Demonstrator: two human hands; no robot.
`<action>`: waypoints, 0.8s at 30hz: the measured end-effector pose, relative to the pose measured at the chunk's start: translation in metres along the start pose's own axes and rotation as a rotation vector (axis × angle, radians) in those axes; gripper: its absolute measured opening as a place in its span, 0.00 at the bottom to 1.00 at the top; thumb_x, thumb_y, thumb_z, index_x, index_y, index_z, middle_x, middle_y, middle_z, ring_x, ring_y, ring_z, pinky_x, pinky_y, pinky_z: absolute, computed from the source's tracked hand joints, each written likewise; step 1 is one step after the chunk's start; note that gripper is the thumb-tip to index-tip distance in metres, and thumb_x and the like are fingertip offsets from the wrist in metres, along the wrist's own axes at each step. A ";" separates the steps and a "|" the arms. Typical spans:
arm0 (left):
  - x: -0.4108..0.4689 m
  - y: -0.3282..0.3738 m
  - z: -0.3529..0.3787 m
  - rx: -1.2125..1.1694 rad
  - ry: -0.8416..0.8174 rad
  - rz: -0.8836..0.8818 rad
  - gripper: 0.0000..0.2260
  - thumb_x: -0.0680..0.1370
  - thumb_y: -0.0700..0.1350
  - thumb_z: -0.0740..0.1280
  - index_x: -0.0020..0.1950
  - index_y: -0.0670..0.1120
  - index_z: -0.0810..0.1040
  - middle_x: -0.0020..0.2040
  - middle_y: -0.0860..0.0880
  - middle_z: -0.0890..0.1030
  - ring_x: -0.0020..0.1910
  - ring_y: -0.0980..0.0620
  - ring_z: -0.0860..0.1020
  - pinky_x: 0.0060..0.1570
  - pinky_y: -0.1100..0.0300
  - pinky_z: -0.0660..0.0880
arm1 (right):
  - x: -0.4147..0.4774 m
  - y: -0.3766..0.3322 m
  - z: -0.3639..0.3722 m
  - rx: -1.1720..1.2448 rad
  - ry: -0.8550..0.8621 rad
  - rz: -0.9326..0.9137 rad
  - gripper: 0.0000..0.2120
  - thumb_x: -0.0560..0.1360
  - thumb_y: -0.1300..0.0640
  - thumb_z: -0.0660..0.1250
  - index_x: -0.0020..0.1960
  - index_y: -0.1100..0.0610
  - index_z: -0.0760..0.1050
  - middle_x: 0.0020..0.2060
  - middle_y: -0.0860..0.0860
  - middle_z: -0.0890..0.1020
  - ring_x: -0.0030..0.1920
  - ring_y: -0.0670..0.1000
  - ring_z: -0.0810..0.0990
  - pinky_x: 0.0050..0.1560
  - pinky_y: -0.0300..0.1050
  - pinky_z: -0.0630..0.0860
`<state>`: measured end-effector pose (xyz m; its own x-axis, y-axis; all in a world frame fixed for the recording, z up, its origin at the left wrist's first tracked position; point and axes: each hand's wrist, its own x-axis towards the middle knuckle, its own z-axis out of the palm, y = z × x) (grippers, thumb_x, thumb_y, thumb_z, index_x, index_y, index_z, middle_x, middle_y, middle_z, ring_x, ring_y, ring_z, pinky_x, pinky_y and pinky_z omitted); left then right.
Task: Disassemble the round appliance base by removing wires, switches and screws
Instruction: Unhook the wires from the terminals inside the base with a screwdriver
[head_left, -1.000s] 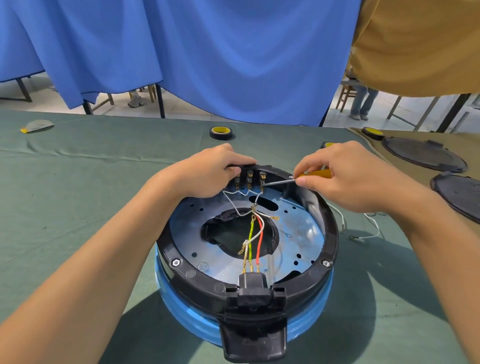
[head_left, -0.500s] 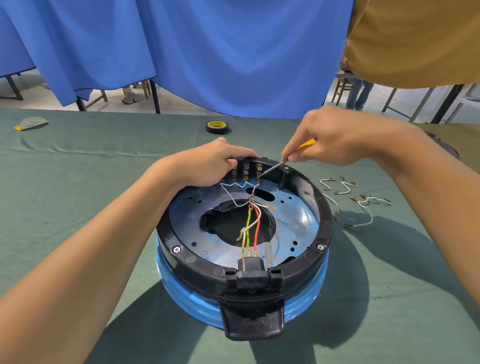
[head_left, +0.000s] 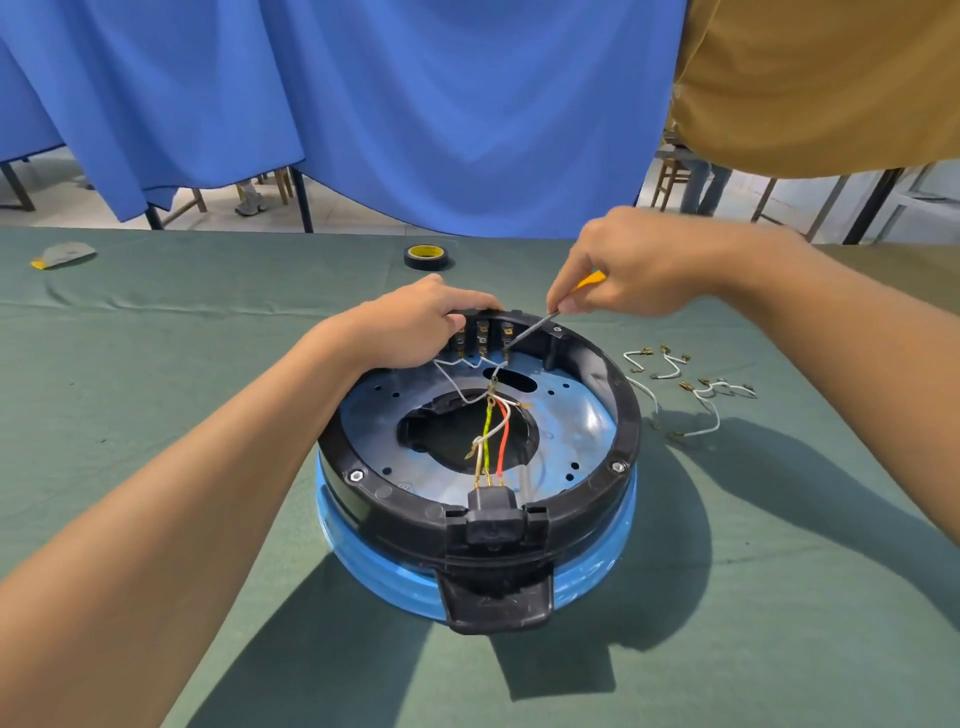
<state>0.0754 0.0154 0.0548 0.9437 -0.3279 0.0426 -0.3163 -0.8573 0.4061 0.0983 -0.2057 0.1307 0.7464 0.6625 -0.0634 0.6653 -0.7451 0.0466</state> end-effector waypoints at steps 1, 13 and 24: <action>0.000 0.000 0.000 0.009 0.002 -0.003 0.19 0.84 0.42 0.52 0.68 0.61 0.69 0.54 0.49 0.69 0.57 0.47 0.69 0.64 0.46 0.65 | -0.005 0.000 0.006 -0.001 0.023 0.009 0.09 0.78 0.51 0.65 0.53 0.41 0.81 0.41 0.38 0.80 0.46 0.47 0.75 0.50 0.46 0.74; -0.002 0.005 -0.001 0.001 -0.012 0.031 0.18 0.84 0.39 0.52 0.68 0.55 0.71 0.54 0.46 0.70 0.57 0.44 0.71 0.61 0.46 0.67 | -0.004 -0.001 0.003 -0.046 0.003 0.036 0.08 0.77 0.49 0.66 0.53 0.38 0.81 0.39 0.37 0.78 0.44 0.46 0.75 0.48 0.46 0.74; 0.002 0.001 0.001 0.008 0.014 0.020 0.19 0.84 0.41 0.52 0.69 0.60 0.69 0.52 0.49 0.67 0.53 0.49 0.67 0.56 0.53 0.65 | 0.038 0.000 -0.033 -0.092 -0.233 -0.011 0.07 0.77 0.51 0.68 0.50 0.42 0.83 0.34 0.37 0.83 0.46 0.46 0.81 0.46 0.40 0.74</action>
<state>0.0769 0.0135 0.0539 0.9386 -0.3392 0.0638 -0.3356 -0.8540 0.3976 0.1269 -0.1778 0.1611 0.7224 0.6268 -0.2919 0.6798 -0.7210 0.1341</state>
